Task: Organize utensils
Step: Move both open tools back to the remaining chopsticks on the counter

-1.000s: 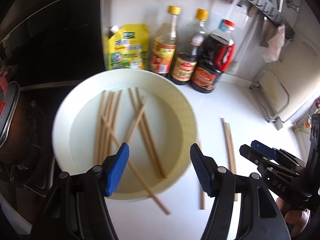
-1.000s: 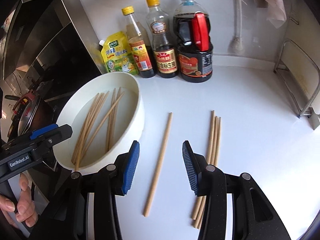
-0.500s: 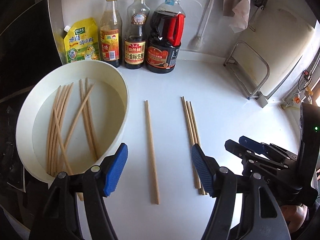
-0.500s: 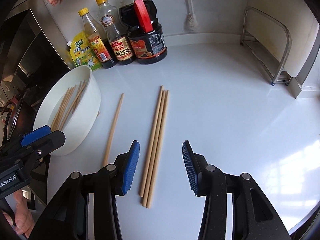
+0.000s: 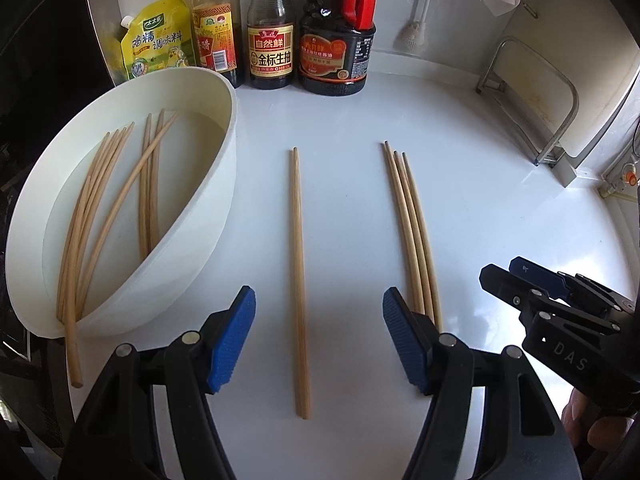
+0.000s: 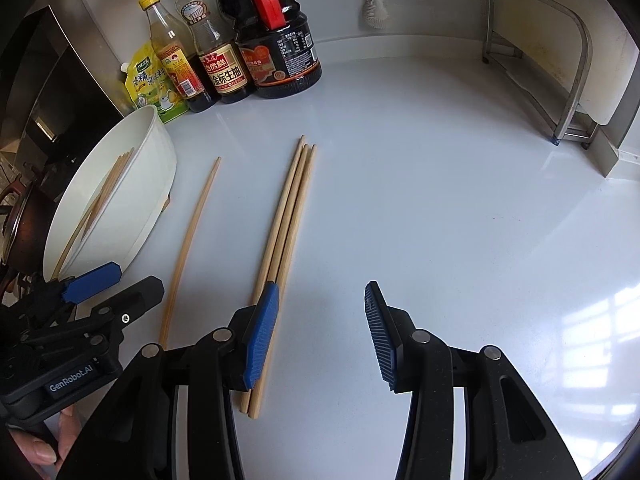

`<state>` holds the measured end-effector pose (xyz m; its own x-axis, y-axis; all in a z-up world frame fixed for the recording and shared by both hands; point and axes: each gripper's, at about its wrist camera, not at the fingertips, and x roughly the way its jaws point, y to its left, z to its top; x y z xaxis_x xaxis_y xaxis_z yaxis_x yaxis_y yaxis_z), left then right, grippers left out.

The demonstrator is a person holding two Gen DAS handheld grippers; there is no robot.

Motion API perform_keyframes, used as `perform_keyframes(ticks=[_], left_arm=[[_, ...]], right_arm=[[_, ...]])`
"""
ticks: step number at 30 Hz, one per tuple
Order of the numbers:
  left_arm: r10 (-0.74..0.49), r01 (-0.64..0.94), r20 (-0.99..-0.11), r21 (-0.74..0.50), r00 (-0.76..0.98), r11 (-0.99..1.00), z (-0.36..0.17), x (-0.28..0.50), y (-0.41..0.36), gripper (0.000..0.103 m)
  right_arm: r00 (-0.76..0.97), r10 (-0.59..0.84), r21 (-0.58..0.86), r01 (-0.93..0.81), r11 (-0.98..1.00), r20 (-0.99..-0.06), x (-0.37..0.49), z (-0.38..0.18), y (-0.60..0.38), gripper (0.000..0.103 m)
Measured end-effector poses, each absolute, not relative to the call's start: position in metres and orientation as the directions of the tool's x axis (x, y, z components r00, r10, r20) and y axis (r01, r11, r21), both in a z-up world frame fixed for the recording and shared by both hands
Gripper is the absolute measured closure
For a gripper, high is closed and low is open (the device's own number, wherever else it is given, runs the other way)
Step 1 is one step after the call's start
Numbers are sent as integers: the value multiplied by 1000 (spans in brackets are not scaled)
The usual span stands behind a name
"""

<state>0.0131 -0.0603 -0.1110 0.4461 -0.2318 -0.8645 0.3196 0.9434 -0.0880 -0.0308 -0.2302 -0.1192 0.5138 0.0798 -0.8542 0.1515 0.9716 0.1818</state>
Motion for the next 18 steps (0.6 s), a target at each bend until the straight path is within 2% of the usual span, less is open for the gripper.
perform_keyframes(ticks=[18], left_arm=[[-160, 243, -867, -46, 472, 969, -142, 18, -52, 35]], right_arm=[[487, 75, 147, 112, 983, -870, -12, -146, -218, 60]])
